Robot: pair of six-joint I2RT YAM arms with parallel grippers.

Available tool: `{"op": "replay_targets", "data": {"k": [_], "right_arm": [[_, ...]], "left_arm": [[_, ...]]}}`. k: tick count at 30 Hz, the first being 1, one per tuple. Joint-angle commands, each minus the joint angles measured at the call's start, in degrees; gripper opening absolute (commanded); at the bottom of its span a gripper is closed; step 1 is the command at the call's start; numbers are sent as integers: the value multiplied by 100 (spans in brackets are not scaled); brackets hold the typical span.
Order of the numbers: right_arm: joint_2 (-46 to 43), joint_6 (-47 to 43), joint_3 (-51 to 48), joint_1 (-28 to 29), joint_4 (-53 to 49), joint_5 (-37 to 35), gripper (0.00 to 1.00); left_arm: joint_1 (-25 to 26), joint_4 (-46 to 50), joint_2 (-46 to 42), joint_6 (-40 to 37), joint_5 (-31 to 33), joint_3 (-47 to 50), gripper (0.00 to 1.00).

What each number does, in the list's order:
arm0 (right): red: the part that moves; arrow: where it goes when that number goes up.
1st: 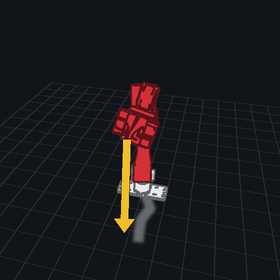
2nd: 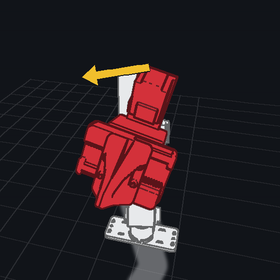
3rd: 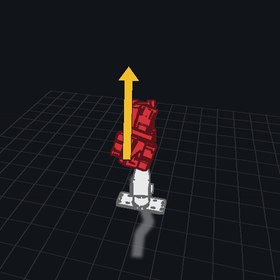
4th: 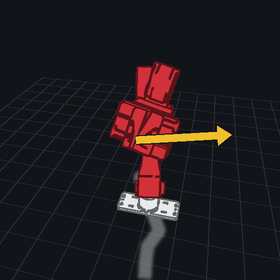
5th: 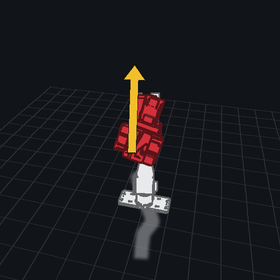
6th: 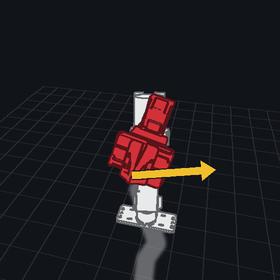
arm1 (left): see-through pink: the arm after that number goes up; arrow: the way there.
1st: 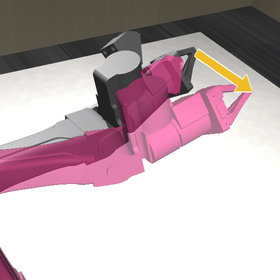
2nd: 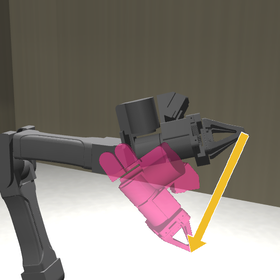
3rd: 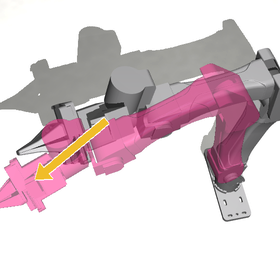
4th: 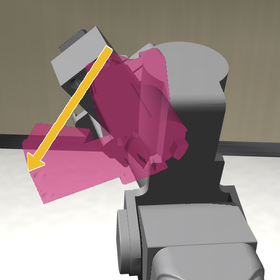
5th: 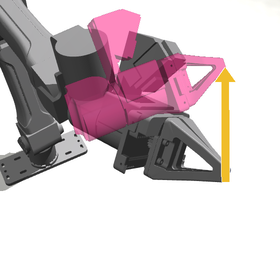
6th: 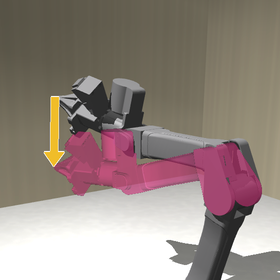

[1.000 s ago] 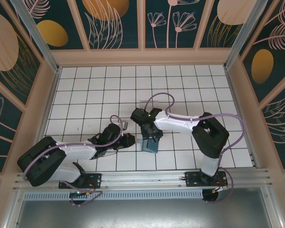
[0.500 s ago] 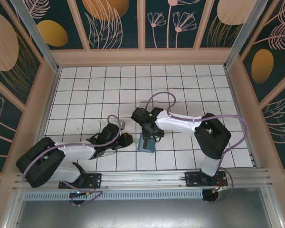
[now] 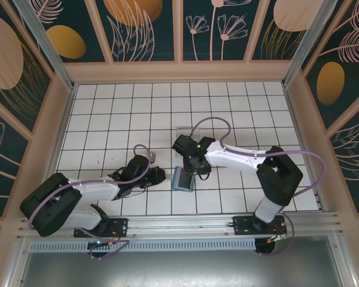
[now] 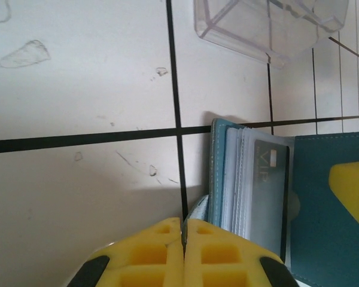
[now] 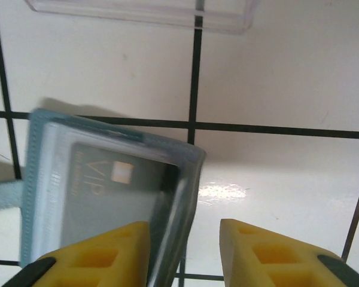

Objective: Take the credit cards out of the card holder

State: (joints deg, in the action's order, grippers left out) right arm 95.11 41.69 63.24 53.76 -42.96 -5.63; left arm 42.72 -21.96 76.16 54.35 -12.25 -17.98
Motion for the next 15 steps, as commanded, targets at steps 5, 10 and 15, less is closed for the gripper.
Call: {"op": "replay_targets", "data": {"k": [5, 10, 15], "right_arm": [[-449, 107, -559, -337, 1139, 717, 18], [-336, -66, -616, -454, 1819, 1094, 13], [-143, -369, -535, -588, 1854, 1048, 17]], "left_arm": [[-226, 510, -425, -45, 195, 79, 0], [-248, 1104, -827, -183, 385, 18, 2], [-283, 1378, -1008, -229, 487, 37, 3]]}}
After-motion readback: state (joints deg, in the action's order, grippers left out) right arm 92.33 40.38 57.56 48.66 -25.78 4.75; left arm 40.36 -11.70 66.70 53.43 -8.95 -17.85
